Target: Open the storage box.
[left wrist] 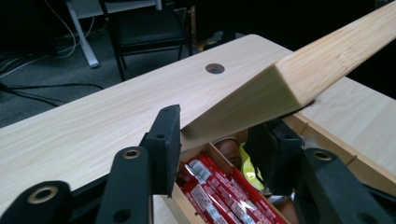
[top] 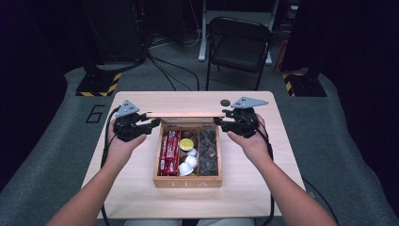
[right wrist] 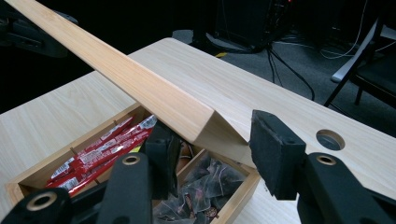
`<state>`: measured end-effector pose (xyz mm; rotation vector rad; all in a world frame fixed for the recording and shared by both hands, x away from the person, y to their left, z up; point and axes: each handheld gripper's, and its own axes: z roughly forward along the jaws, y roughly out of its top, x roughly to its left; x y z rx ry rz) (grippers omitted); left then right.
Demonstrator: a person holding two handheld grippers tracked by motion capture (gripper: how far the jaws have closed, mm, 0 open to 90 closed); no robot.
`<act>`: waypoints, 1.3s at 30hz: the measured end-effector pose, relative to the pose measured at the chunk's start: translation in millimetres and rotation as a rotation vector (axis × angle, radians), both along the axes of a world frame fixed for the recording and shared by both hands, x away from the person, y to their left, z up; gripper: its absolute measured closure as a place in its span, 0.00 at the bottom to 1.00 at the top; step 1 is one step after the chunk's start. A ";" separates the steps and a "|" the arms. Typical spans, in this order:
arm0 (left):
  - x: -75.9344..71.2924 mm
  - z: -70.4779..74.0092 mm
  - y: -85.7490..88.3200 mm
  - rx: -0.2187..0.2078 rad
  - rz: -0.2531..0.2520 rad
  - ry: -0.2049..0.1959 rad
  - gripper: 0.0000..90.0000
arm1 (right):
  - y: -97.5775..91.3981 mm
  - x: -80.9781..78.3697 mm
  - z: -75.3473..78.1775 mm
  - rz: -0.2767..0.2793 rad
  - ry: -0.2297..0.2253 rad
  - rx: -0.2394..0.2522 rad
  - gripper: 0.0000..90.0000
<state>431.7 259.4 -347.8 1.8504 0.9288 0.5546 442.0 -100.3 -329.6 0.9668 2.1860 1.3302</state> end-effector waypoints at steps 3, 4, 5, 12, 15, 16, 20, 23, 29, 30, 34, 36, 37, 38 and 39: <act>5.0 1.7 1.4 -0.022 0.005 0.006 0.63 | 0.6 3.0 1.9 -0.003 -0.002 0.002 0.59; 6.1 2.3 1.5 -0.024 0.005 0.008 0.63 | 0.5 4.6 2.4 0.001 -0.007 -0.002 0.58; 7.0 3.0 1.9 -0.019 0.002 0.011 0.63 | 1.2 5.8 2.5 -0.003 -0.003 0.000 0.57; 13.3 5.5 2.9 -0.033 0.002 0.018 0.64 | 6.9 15.3 -1.7 -0.020 0.003 -0.008 0.53; 15.9 6.9 2.8 -0.036 0.007 0.020 0.64 | 9.2 20.6 -4.0 -0.026 0.003 -0.012 0.55; 17.3 7.7 2.7 -0.035 0.008 0.020 0.64 | 9.6 22.4 -4.8 -0.031 0.007 -0.012 0.55; 22.0 10.3 2.7 -0.035 0.012 0.024 0.65 | 9.9 30.1 -7.3 -0.032 0.009 -0.020 0.56; 24.6 11.4 3.0 -0.038 0.011 0.026 0.65 | 9.7 33.3 -8.6 -0.039 0.013 -0.006 0.57; 30.9 11.4 3.5 -0.067 0.026 0.020 0.66 | 6.6 43.3 -12.7 -0.050 0.022 0.010 0.61; 32.8 11.3 3.1 -0.071 0.031 0.013 0.65 | 5.9 45.0 -13.0 -0.050 0.024 0.017 0.61; 38.1 8.2 3.0 -0.075 0.024 0.020 0.62 | 5.4 48.0 -13.0 -0.052 0.026 0.027 0.62; 40.4 5.6 3.1 -0.060 0.020 0.020 0.62 | 5.1 50.0 -12.8 -0.055 0.028 0.032 0.62; 42.3 3.5 3.0 -0.063 0.023 0.023 0.62 | 5.2 50.2 -12.6 -0.059 0.032 0.034 0.62; 43.1 2.5 3.2 -0.063 0.025 0.028 0.62 | 5.6 51.1 -12.3 -0.063 0.034 0.036 0.62; 44.6 0.8 3.2 -0.065 0.025 0.028 0.62 | 5.7 51.8 -12.2 -0.064 0.034 0.036 0.62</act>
